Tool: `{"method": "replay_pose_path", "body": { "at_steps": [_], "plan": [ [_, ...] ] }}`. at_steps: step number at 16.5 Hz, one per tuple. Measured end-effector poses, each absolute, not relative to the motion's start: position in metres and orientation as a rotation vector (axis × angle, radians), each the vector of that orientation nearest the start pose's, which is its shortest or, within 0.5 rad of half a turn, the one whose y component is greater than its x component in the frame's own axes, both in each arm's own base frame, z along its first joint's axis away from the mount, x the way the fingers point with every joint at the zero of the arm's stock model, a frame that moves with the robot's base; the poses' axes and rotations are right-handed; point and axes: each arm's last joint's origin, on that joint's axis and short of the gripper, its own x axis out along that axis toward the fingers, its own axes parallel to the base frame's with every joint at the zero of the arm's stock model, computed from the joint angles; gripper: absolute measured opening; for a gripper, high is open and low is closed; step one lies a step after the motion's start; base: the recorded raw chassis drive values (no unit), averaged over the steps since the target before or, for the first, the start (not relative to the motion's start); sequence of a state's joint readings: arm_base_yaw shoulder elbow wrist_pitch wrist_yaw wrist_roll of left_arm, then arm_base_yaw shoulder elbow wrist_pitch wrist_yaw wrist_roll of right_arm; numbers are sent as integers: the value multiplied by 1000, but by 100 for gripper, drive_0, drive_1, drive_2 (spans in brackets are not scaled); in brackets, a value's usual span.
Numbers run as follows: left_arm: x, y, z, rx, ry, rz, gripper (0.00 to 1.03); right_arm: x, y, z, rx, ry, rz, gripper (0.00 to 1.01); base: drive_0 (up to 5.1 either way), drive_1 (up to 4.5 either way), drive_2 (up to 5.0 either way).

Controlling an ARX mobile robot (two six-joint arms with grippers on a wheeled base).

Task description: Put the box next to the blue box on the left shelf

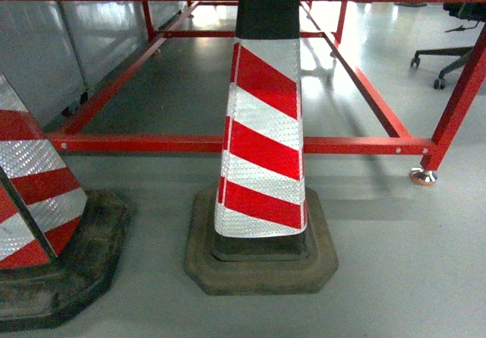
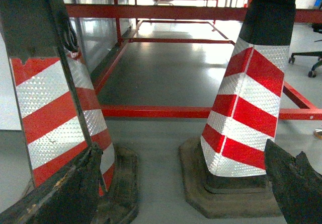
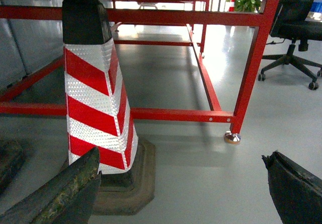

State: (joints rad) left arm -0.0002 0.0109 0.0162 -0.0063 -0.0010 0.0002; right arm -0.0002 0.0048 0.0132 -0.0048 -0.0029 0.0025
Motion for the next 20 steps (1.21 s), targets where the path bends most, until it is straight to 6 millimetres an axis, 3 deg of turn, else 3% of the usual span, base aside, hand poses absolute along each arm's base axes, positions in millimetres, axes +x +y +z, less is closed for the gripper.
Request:
{"method": "replay_pose_path", "body": {
  "at_steps": [20],
  "plan": [
    [97, 0, 168, 0, 1, 1, 98, 97, 0, 167, 2, -4, 3, 98, 0, 0, 0]
  ]
}}
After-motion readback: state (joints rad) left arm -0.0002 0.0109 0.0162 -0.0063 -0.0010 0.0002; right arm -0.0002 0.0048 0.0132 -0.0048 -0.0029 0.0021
